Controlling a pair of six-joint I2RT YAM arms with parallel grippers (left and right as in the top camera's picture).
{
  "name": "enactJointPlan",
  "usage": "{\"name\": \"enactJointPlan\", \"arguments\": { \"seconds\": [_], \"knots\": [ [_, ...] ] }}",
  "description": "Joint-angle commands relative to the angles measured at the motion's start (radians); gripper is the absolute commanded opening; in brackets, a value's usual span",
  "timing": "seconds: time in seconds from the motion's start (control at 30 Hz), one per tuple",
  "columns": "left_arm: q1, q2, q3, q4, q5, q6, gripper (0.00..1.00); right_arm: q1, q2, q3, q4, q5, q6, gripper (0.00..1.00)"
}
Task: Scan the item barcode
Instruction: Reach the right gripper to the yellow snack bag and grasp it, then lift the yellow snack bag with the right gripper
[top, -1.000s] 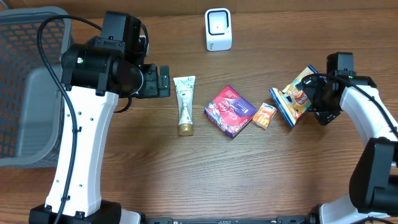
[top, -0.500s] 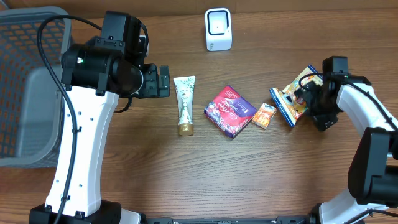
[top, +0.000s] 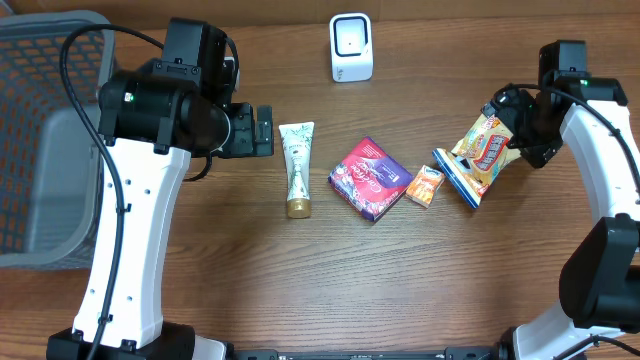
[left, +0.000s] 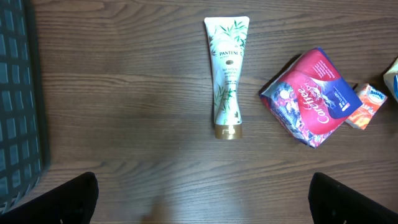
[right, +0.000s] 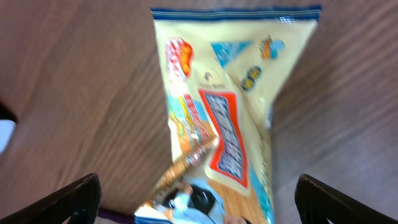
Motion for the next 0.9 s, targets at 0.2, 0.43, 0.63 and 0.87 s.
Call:
{"name": "enactJointPlan", "arguments": {
  "seconds": [0.2, 0.43, 0.63, 0.87],
  "knots": [
    [0.005, 0.001, 0.0, 0.002, -0.013, -0.014, 1.0, -0.003, 0.0, -0.153, 0.146, 0.093, -0.019, 1.0],
    [0.005, 0.001, 0.0, 0.002, -0.013, -0.014, 1.0, -0.002, 0.0, -0.307, 0.246, 0.073, -0.01, 1.0],
    [0.005, 0.001, 0.0, 0.002, -0.013, -0.014, 1.0, -0.002, 0.0, -0.368, 0.255, 0.047, -0.024, 0.76],
    [0.005, 0.001, 0.0, 0.002, -0.013, -0.014, 1.0, -0.002, 0.0, -0.351, 0.237, -0.106, -0.112, 0.37]
  ]
}}
